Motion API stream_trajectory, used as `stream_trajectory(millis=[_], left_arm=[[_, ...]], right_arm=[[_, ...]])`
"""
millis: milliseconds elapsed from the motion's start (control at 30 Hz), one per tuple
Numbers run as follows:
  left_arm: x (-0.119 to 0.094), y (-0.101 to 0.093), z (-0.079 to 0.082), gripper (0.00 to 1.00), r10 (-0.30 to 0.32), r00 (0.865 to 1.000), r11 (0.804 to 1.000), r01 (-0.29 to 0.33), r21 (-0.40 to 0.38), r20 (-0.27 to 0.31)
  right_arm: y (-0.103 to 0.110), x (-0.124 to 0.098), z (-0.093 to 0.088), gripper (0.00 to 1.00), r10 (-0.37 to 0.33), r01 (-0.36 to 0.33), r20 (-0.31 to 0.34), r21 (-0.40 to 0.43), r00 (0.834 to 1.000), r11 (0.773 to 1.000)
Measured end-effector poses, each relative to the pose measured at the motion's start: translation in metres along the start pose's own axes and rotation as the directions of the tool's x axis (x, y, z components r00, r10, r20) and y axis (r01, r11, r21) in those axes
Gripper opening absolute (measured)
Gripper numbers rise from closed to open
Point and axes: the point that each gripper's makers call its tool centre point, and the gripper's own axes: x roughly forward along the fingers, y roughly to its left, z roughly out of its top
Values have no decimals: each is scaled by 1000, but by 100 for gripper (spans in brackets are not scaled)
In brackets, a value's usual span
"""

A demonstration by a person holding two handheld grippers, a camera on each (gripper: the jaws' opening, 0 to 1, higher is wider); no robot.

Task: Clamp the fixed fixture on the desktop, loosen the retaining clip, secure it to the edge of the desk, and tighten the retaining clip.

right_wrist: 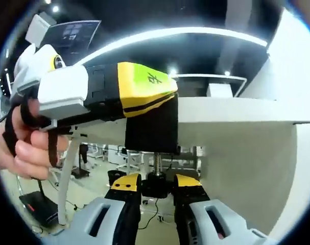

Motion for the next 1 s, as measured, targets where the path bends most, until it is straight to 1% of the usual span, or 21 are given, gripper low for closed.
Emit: stream_trajectory(millis=[33, 100, 133, 200, 233, 300, 367, 467, 533, 600, 633, 667, 733, 767, 800, 833, 867, 900, 933, 967, 1000], left_arm=[[0, 0, 0, 2, 0, 1000, 1000, 0, 2, 0], [0, 0, -1, 2, -1, 1000, 1000, 1, 5, -1], [0, 0, -1, 2, 0, 1000, 1000, 0, 2, -2], [0, 0, -1, 2, -1, 1000, 1000, 1, 4, -3], [1, 1, -1, 2, 0, 1000, 1000, 0, 6, -3], [1, 1, -1, 2, 0, 1000, 1000, 0, 7, -3], [1, 0, -1, 2, -1, 1000, 1000, 1, 9, -1], [1, 0, -1, 2, -3, 1000, 1000, 3, 11, 0], [1, 0, -1, 2, -4, 1000, 1000, 4, 11, 0], [1, 0, -1, 2, -4, 1000, 1000, 4, 10, 0], [1, 0, -1, 2, -4, 1000, 1000, 4, 8, 1], [1, 0, -1, 2, -5, 1000, 1000, 5, 6, 0], [1, 0, -1, 2, -3, 1000, 1000, 3, -2, -1], [1, 0, -1, 2, -2, 1000, 1000, 2, -2, -1], [1, 0, -1, 2, -1, 1000, 1000, 1, 2, -2], [1, 0, -1, 2, -1, 1000, 1000, 1, 8, -3], [1, 0, -1, 2, 0, 1000, 1000, 1, 11, -4], [1, 0, -2, 2, -1, 1000, 1000, 1, 12, -4], [1, 0, -2, 2, -1, 1000, 1000, 1, 12, -5], [1, 0, -2, 2, 0, 1000, 1000, 0, 12, -4], [1, 0, -2, 2, 1, 1000, 1000, -1, 12, -4]], right_arm=[[2, -3, 0, 24, 58, -57, 8, -23, 998, 998], [3, -7, -2, 24, 115, -113, 17, -54, 993, 992], [4, -8, -4, 23, 134, -133, 14, -59, 991, 989], [3, -10, -15, 21, 160, -161, -18, -52, 987, 986], [3, -10, -16, 20, 179, -180, -13, -40, 984, 983], [3, -10, -18, 20, 192, -192, -6, -5, 981, 981], [5, -10, -18, 20, 192, -192, -4, -5, 981, 981], [6, -11, -19, 20, 168, -167, -1, 37, 986, 985], [0, -13, -20, 24, 104, -103, -4, 67, 995, 992], [-12, -16, -18, 37, -3, 4, -16, 48, 1000, 999], [-14, -17, -18, 41, -51, 52, -17, 36, 999, 998], [-13, -17, -12, 40, -95, 94, 14, 74, 995, 993], [-7, -16, -6, 38, -135, 132, 12, 138, 991, 981], [-1, -14, -4, 37, -131, 129, 10, 139, 991, 982], [6, -12, -1, 37, -136, 135, 4, 113, 991, 984], [8, -11, 2, 37, -152, 151, 5, 76, 988, 986], [12, -10, 4, 37, -162, 162, 2, 62, 987, 985], [12, -10, 6, 38, -184, 184, 0, 55, 983, 981], [8, -10, 7, 38, -228, 228, -3, 37, 974, 973], [0, -12, 7, 39, -296, 296, -14, 9, 955, 955], [-6, -14, 6, 39, -347, 346, -25, -42, 938, 937]])
